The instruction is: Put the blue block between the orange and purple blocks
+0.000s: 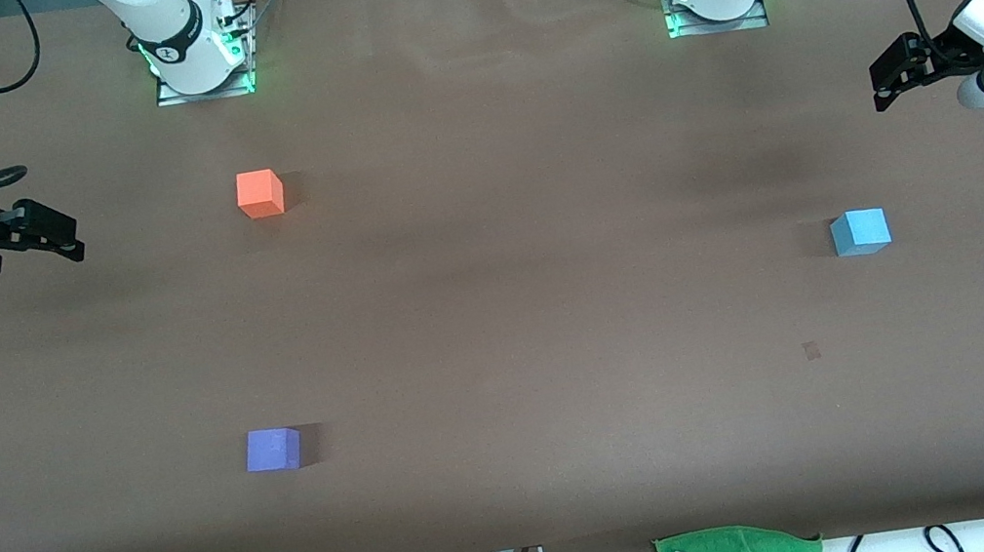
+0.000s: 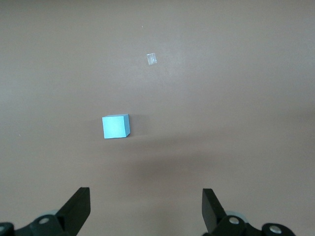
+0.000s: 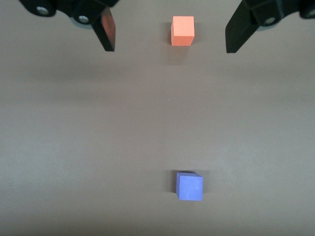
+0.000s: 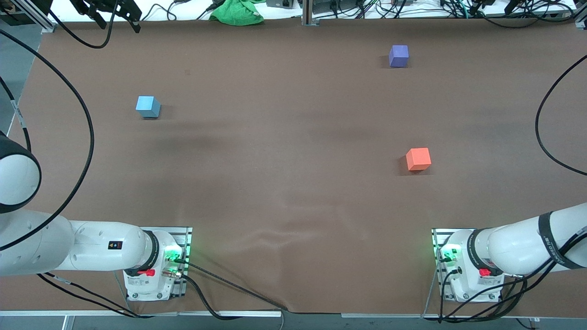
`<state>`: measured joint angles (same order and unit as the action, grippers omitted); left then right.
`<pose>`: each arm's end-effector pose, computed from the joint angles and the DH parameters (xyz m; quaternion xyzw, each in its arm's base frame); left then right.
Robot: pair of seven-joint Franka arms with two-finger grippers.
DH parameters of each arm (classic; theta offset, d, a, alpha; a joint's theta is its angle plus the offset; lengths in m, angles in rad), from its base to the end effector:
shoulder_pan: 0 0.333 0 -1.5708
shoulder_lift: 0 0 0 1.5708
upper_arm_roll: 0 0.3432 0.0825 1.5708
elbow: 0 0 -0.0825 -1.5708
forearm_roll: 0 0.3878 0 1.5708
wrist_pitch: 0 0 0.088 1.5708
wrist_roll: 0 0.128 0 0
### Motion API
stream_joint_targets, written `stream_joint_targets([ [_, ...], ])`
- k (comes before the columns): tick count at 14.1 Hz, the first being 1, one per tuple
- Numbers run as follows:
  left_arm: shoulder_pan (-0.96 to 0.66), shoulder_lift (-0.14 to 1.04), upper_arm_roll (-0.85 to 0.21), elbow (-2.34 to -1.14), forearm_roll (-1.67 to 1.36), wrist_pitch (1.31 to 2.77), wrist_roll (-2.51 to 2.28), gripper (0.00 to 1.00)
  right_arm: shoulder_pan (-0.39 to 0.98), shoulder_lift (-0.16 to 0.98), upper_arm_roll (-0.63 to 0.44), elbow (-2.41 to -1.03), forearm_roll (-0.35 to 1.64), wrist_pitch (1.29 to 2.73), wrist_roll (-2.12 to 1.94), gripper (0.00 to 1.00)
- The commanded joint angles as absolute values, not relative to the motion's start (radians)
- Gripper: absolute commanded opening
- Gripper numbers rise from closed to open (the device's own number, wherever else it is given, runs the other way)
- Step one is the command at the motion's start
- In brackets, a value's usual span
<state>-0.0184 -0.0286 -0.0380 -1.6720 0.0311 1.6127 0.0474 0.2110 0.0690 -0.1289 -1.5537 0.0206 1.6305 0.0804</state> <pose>0.5488 -0.0274 0.6020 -0.9984 0.0527 0.0153 0.0161 0.5840 0.0532 0.6050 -1.0000 -0.0004 -0.0037 0.0062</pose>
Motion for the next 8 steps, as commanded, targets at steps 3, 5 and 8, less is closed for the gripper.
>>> stream_joint_targets([
  [3, -0.017, -0.005, -0.025, -1.641, 0.011, 1.612, 0.04, 1.0, 0.198, 0.078, -0.115, -1.531, 0.023, 1.621, 0.067, 0.99],
  [5, -0.017, 0.003, -0.025, -1.635, 0.011, 1.605, 0.043, 1.0, 0.198, 0.078, -0.115, -1.531, 0.023, 1.621, 0.067, 0.99],
  [8, -0.018, 0.005, -0.026, -1.632, 0.011, 1.574, 0.04, 1.0, 0.199, 0.078, -0.115, -1.531, 0.023, 1.621, 0.071, 0.99],
])
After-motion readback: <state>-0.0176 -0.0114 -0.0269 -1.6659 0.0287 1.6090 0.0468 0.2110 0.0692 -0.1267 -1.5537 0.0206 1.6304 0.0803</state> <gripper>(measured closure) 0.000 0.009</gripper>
